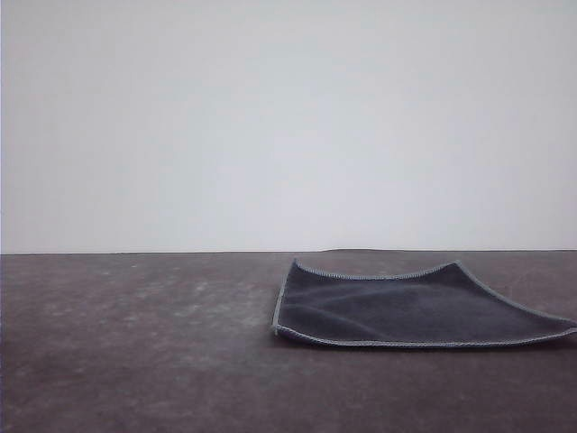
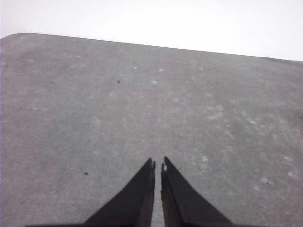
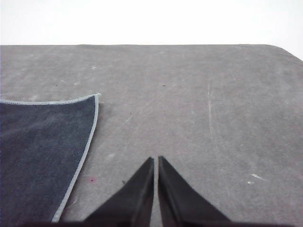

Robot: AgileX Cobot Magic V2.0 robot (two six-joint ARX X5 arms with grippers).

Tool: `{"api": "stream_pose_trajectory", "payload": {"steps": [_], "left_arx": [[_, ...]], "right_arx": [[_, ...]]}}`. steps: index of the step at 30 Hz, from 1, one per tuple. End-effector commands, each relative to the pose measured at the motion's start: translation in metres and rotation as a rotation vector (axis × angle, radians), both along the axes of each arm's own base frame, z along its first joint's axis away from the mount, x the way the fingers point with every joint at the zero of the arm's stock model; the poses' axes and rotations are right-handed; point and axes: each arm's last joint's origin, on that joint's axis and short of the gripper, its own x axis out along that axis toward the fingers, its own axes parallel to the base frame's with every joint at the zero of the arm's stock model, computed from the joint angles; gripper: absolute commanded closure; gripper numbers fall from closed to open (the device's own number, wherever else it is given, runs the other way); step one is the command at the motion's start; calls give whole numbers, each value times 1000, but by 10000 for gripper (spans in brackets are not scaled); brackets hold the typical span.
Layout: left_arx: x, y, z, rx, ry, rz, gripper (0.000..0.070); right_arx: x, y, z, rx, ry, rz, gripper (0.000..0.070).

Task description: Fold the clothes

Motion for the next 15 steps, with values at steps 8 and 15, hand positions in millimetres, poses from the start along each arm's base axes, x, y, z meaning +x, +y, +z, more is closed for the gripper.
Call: {"api": "stream_pose_trajectory", "payload": {"steps": [8, 15], "left_arx": [[1, 0, -7, 7, 23, 3, 688], [1, 0, -7, 7, 23, 3, 688]], "right_arx": [[0, 0, 0, 9, -8, -1, 690], [0, 0, 0, 9, -8, -1, 690]]}}
